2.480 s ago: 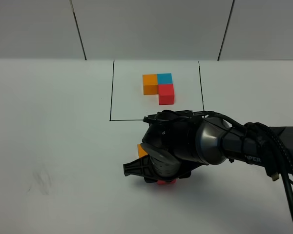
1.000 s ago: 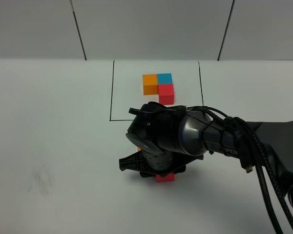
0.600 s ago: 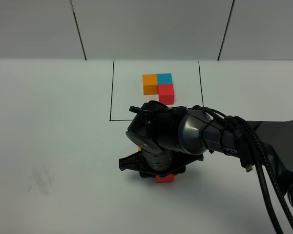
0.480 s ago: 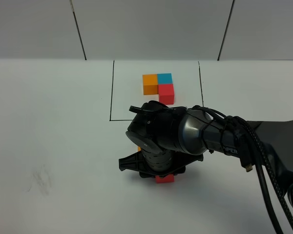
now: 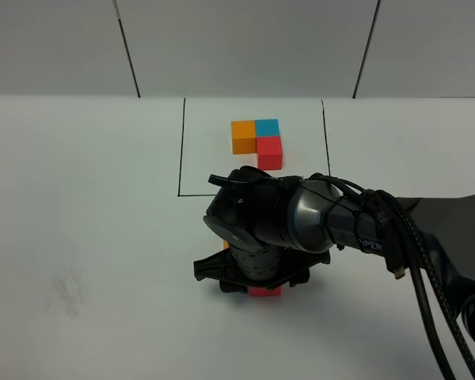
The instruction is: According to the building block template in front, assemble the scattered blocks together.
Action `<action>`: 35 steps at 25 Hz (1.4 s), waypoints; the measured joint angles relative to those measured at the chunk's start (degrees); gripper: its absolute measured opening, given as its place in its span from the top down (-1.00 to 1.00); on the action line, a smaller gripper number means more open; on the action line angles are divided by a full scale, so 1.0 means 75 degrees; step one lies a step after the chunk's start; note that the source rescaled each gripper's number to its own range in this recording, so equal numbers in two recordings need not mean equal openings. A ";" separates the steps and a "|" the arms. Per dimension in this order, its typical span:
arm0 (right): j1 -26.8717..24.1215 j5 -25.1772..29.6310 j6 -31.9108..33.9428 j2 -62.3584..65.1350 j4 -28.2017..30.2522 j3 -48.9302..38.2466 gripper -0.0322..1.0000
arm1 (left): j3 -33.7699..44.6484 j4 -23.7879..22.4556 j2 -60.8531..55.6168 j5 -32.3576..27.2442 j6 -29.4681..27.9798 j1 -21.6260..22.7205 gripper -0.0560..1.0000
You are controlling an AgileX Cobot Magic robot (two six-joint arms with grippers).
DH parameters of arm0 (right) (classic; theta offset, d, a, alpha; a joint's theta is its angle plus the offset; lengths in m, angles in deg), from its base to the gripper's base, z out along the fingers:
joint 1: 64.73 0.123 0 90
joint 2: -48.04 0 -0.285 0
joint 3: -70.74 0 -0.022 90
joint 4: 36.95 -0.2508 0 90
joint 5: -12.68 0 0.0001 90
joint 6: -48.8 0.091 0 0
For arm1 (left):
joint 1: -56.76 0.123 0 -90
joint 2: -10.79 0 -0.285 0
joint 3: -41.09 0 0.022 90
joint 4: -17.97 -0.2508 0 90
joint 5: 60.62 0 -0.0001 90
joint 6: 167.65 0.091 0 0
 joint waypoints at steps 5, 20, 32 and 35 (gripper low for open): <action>0.0000 0.0236 -0.0142 0.0049 0.0055 0.0010 -0.43 | 0.0000 0.0000 0.0000 0.0000 0.0000 0.0000 -0.33; 0.0435 0.1996 -0.1666 0.1391 0.2602 0.2137 -0.69 | 0.0000 0.0000 0.0000 0.0000 0.0000 0.0000 -0.32; -0.2989 0.2053 -0.5901 0.3755 0.3700 0.4175 -0.69 | 0.0000 0.0000 0.0000 0.0000 0.0000 0.0000 -0.32; -0.4299 0.2092 -0.6710 0.4464 0.2963 0.4230 -0.69 | 0.0000 0.0000 0.0000 0.0000 0.0000 0.0000 -0.32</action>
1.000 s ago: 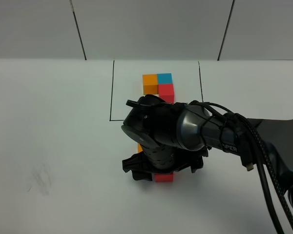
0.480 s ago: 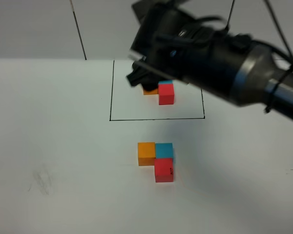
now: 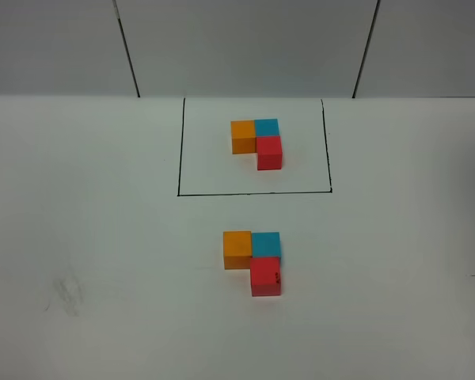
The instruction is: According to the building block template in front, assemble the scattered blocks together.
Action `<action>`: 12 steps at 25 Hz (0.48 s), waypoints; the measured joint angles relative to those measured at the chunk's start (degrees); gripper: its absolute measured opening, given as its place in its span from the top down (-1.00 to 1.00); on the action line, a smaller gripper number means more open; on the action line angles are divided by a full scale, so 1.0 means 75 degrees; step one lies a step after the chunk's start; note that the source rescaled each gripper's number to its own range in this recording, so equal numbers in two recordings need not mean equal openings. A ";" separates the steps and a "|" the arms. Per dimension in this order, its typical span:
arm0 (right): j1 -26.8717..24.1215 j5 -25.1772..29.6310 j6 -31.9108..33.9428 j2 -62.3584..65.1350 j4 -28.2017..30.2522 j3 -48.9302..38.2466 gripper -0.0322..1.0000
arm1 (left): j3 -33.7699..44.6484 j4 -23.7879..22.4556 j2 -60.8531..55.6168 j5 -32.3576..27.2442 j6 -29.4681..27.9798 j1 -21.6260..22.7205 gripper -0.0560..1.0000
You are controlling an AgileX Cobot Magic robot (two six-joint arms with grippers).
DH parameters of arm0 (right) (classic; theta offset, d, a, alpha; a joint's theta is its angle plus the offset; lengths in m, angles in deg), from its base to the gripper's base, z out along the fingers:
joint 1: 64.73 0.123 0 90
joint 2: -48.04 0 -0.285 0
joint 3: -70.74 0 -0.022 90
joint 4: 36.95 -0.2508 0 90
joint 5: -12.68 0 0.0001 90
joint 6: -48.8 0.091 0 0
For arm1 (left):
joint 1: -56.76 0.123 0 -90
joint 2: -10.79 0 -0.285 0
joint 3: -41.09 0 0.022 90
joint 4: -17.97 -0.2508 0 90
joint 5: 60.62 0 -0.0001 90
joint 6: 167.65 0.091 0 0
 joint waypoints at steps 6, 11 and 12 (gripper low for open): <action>-0.1977 0.0046 -0.1594 0.1710 -0.1635 -0.0020 -0.69 | 0.0000 0.0000 0.0000 0.0000 0.0000 0.0000 -0.32; -0.2021 0.0032 -0.1932 0.3766 -0.1935 -0.1226 -0.69 | 0.0000 0.0000 0.0000 0.0000 0.0000 0.0000 -0.32; -0.2021 0.0040 -0.1938 0.4268 -0.1941 -0.1658 -0.69 | 0.0000 0.0000 0.0000 0.0000 0.0000 0.0000 -0.32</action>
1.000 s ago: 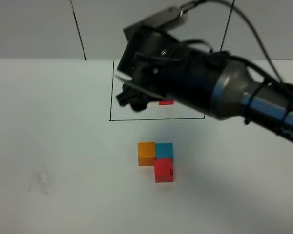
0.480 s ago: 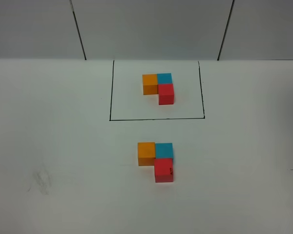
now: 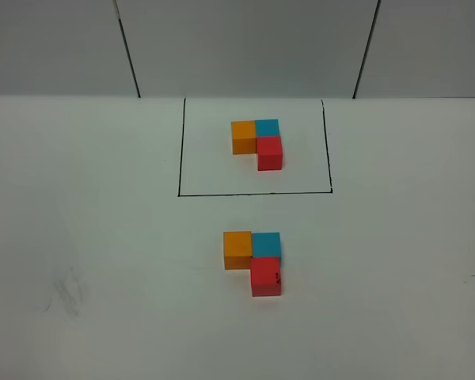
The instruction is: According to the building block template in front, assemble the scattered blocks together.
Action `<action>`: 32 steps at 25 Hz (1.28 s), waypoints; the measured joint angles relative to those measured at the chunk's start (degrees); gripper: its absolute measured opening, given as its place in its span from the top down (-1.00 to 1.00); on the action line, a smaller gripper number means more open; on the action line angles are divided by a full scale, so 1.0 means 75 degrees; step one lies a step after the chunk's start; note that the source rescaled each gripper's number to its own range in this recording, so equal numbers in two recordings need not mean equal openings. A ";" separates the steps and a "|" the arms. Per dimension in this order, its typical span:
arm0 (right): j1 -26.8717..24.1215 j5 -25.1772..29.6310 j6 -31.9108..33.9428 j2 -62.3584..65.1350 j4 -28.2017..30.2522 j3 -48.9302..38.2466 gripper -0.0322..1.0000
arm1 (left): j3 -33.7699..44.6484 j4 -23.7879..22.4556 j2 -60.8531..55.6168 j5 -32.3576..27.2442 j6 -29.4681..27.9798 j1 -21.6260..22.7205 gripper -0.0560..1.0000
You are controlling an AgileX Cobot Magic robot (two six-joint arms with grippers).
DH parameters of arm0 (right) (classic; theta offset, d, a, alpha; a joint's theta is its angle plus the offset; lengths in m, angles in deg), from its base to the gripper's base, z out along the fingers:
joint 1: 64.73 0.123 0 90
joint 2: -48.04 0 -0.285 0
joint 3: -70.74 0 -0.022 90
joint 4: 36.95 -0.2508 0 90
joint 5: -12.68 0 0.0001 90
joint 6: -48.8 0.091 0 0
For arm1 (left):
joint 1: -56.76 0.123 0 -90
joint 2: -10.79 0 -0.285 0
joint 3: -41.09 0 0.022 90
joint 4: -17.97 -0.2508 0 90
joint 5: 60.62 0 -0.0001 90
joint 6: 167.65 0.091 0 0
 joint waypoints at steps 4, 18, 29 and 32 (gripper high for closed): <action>0.0000 0.0022 0.0042 0.1981 -0.0058 -0.1870 -0.69 | 0.0000 0.0000 0.0000 0.0000 0.0000 0.0000 -0.32; 0.1069 -0.0933 0.0682 0.7056 -0.1834 -0.7222 -0.64 | 0.0000 0.0000 0.0000 0.0000 0.0000 0.0000 -0.32; 0.1215 -0.1051 0.0969 0.7504 -0.2654 -0.9434 -0.59 | 0.0000 0.0000 0.0000 0.0000 0.0000 0.0000 -0.32; 0.1215 -0.1079 0.0969 0.7504 -0.2695 -0.9790 -0.59 | 0.0000 0.0000 0.0000 0.0000 0.0000 0.0000 -0.32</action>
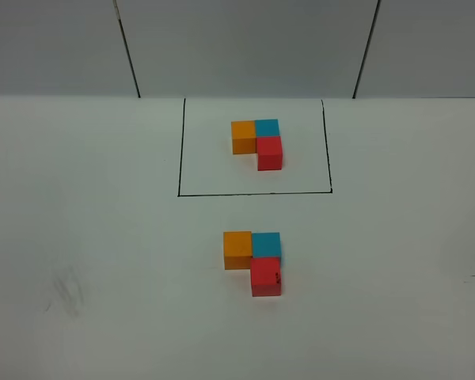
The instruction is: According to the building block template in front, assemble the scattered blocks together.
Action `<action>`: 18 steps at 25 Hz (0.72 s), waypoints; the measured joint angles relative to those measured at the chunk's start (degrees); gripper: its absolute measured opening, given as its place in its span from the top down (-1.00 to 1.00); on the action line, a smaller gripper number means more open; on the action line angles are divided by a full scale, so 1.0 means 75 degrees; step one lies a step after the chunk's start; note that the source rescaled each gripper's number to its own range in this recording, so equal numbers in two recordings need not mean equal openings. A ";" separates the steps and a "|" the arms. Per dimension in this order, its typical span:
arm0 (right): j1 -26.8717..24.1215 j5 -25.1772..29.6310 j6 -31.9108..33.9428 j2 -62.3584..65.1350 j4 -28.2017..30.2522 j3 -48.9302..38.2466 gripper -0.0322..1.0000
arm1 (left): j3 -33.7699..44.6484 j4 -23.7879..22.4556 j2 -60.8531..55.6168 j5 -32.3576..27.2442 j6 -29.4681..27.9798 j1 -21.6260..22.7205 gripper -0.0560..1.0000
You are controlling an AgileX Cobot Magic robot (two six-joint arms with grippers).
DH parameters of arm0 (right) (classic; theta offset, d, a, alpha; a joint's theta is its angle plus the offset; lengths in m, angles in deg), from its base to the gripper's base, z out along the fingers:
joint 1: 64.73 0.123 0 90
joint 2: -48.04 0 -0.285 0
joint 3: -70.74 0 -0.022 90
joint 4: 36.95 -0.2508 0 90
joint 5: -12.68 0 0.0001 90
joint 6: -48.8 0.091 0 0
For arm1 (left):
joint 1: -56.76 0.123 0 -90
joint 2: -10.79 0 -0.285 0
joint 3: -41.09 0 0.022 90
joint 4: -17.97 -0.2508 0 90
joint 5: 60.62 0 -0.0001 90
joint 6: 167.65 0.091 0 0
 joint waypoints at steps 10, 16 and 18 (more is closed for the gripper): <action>0.0000 -0.0023 -0.0043 0.0000 -0.0022 -0.0025 -0.59 | 0.0000 0.0000 0.0000 0.0000 0.0000 0.0000 -0.32; 0.0000 -0.0023 -0.0052 0.0000 -0.0022 -0.0025 -0.59 | 0.0000 0.0000 0.0000 0.0000 0.0000 0.0000 -0.32; 0.0000 -0.0023 -0.0053 0.0000 -0.0022 -0.0025 -0.59 | 0.0000 0.0000 0.0000 0.0000 0.0000 0.0000 -0.32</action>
